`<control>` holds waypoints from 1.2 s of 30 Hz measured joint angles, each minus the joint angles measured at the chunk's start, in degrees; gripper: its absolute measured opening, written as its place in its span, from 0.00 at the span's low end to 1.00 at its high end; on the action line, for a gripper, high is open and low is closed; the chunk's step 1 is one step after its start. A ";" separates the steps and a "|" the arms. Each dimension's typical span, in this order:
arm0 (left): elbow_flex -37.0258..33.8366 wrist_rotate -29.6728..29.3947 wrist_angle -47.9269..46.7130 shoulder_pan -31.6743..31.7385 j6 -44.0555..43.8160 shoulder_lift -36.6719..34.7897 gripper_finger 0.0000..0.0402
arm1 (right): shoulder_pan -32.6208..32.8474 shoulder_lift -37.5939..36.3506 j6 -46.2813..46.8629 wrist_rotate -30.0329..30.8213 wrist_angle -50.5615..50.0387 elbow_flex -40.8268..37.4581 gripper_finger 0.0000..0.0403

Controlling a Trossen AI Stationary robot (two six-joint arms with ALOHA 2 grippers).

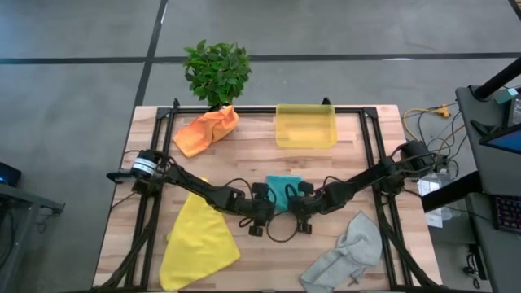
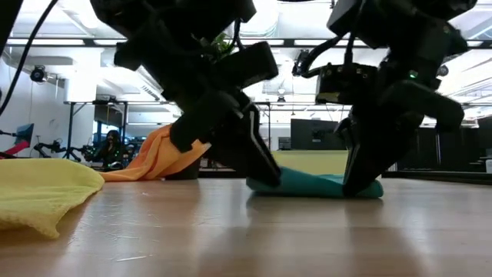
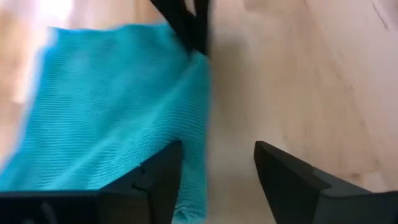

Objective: Fold microfiber towels
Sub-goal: Put the folded blue microfiber towel into the yellow bin

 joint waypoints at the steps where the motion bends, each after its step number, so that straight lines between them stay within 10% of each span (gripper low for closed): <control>1: -0.02 -1.24 -0.08 -0.17 0.70 -0.16 0.50 | -0.37 -0.14 0.02 -1.72 0.33 -0.01 0.02; 16: 0.95 -12.14 -2.38 -1.30 6.99 -0.68 0.52 | -2.57 -2.05 -0.09 -8.57 3.17 -0.07 0.02; 36: -0.61 -9.00 0.34 -2.29 11.76 -0.93 0.52 | -3.30 -4.38 0.44 -8.45 4.78 0.09 0.02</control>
